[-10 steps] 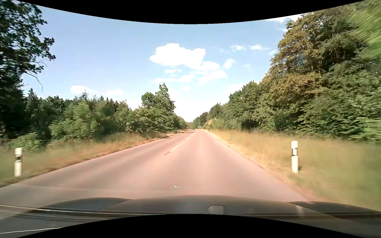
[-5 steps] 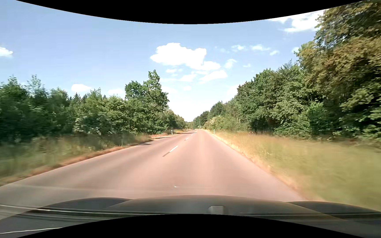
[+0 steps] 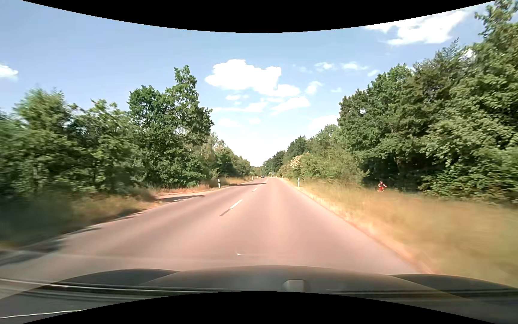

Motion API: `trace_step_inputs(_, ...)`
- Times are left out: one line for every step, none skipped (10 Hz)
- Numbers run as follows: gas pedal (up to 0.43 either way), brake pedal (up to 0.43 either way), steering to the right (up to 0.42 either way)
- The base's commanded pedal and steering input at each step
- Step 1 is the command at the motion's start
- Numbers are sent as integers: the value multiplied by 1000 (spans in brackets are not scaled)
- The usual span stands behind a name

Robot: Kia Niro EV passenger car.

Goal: Follow the waypoints while adhering to traffic rules and regulations

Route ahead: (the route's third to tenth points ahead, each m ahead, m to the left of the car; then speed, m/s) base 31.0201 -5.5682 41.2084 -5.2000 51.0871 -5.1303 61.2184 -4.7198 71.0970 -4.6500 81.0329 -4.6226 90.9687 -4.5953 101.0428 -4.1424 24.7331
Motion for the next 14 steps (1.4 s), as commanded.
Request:
trace_step_inputs(118,6,-1)
trace_step_inputs(118,6,0)
trace_step_inputs(118,6,0)
trace_step_inputs(118,6,0)
trace_step_inputs(118,6,0)
trace_step_inputs(118,6,0)
trace_step_inputs(118,6,0)
trace_step_inputs(118,6,0)
trace_step_inputs(118,6,0)
trace_step_inputs(118,6,0)
trace_step_inputs(118,6,0)
trace_step_inputs(118,6,1)
trace_step_inputs(118,6,2)
trace_step_inputs(118,6,2)
